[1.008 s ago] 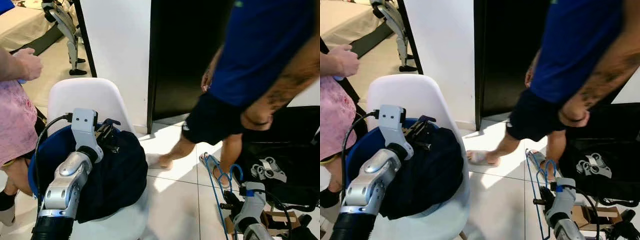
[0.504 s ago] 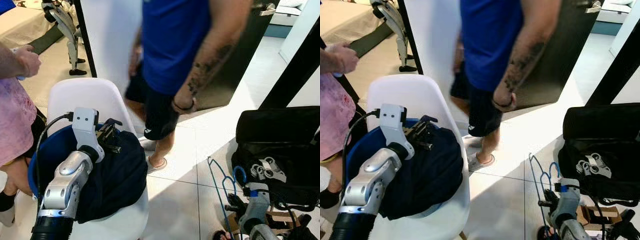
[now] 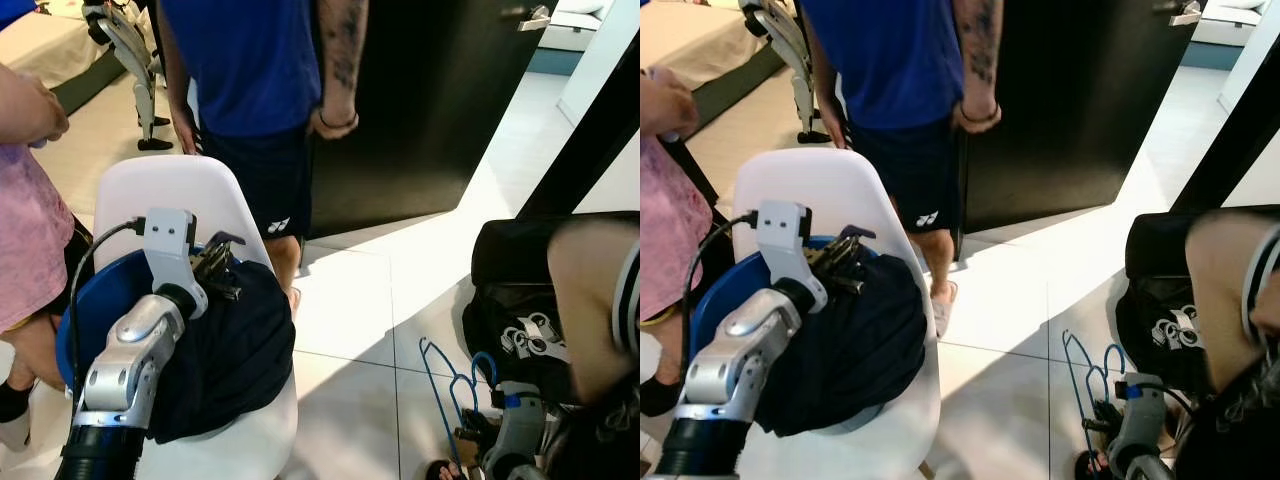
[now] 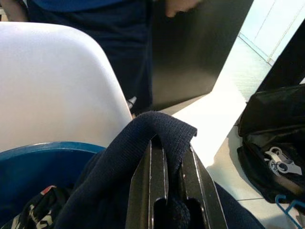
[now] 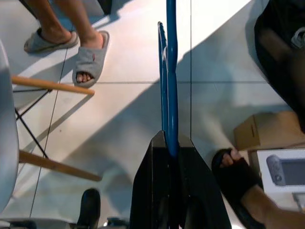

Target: Hang hanger

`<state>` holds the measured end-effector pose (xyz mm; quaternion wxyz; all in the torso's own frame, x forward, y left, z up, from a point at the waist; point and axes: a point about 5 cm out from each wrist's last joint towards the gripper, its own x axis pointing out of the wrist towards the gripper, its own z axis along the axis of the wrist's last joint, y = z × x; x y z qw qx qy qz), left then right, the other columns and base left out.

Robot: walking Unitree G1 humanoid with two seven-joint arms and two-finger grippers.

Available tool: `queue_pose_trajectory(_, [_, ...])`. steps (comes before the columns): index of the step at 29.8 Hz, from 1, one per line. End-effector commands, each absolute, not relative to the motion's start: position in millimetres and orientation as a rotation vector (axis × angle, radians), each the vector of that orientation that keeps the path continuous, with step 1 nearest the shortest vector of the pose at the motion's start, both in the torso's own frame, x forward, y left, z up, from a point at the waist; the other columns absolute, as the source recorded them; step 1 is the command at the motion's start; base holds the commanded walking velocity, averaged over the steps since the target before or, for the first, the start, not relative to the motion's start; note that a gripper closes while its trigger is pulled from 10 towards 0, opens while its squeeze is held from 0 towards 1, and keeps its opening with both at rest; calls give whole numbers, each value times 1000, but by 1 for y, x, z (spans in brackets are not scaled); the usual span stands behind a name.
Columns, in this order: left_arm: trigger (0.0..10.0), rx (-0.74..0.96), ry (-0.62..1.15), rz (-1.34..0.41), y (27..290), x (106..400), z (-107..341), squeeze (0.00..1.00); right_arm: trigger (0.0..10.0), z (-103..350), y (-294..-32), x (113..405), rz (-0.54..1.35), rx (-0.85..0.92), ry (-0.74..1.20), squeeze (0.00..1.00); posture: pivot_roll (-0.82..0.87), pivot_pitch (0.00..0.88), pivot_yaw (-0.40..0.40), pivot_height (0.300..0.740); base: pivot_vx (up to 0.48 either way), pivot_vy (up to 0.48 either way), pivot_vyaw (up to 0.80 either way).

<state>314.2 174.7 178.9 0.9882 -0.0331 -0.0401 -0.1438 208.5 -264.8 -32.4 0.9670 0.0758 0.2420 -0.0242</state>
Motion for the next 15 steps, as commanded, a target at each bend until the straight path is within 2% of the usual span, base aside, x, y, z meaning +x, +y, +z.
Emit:
queue_pose_trajectory(1, [10000, -48, -94, -273, 179, 313, 183, 0, 10000, -35, -265, 204, -52, 153, 498, 0, -13, 111, -45, 740, 0, 0, 0])
queue_pose_trajectory(3, [10000, -44, -97, -262, 180, 313, 184, 0, 10000, -35, -265, 204, -50, 153, 498, 0, -13, 111, -45, 740, 0, 0, 0])
queue_pose_trajectory(8, [10000, -27, -62, -60, 201, 318, 177, 0, 10000, -32, -262, 210, -39, 149, 475, 0, -15, 114, -45, 740, 0, 0, 0])
queue_pose_trajectory(9, [10000, -92, -96, -75, 198, 318, 186, 0, 10000, -30, -261, 214, -34, 147, 460, 0, -15, 114, -45, 740, 0, 0, 0])
queue_pose_trajectory(15, [10000, -104, -215, -125, 187, 320, 219, 0, 10000, -26, -255, 219, -16, 142, 424, 0, -17, 118, -50, 740, 0, 0, 0])
